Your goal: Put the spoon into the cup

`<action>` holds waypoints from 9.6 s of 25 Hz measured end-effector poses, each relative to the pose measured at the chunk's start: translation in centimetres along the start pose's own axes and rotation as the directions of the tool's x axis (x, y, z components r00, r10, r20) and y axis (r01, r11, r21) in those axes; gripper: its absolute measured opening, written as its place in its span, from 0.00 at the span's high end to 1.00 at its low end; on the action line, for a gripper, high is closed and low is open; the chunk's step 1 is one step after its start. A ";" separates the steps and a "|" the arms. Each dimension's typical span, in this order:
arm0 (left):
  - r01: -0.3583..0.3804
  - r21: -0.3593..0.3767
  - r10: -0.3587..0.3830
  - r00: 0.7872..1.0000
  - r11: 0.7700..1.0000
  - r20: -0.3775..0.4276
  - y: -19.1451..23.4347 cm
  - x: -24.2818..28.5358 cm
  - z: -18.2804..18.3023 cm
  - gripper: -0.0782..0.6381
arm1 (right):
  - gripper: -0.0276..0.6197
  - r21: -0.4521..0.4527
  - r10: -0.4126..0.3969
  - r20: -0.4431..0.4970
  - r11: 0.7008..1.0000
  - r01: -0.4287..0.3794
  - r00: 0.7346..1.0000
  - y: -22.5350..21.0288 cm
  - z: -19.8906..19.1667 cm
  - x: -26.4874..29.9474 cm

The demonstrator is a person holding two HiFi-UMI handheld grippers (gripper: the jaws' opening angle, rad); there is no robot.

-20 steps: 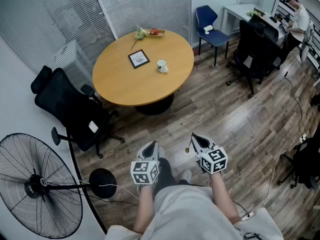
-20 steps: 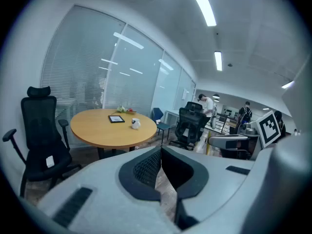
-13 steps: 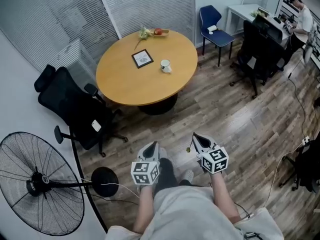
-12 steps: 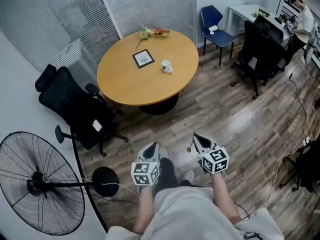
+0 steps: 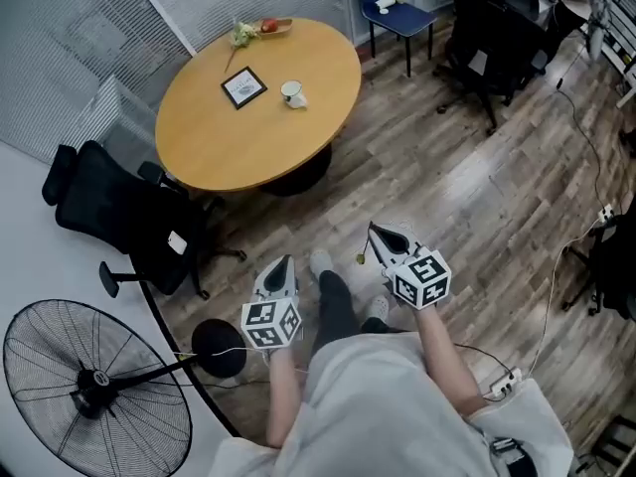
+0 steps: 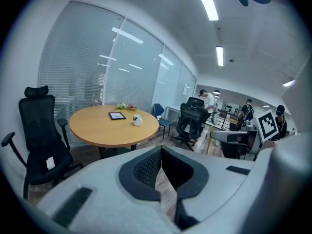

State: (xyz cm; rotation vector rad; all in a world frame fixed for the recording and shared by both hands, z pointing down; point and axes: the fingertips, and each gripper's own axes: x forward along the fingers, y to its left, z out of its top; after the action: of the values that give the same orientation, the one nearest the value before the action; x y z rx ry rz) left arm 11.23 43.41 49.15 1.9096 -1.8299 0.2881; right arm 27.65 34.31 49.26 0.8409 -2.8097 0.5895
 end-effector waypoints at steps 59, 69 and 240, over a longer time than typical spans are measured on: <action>0.001 -0.135 0.007 0.998 0.991 0.064 30.1 20.2 17.1 0.88 | 0.95 0.030 -0.237 0.036 0.971 0.236 0.971 -9.5 13.3 31.2; 0.023 -0.103 -0.020 0.999 0.994 0.032 31.5 25.7 19.6 0.88 | 0.95 0.061 -0.266 0.053 0.963 0.262 0.963 -13.1 15.0 34.5; 0.300 0.174 -0.249 0.931 0.938 -0.266 26.1 46.5 24.8 0.88 | 0.87 0.160 -0.162 -0.102 0.971 0.176 0.982 -28.2 13.6 54.2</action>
State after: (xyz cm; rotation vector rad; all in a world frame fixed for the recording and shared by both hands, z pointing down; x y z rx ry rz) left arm -14.70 -9.14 54.39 2.1397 -1.3985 0.6095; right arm -2.20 -19.73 59.61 1.0453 -2.6033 0.8229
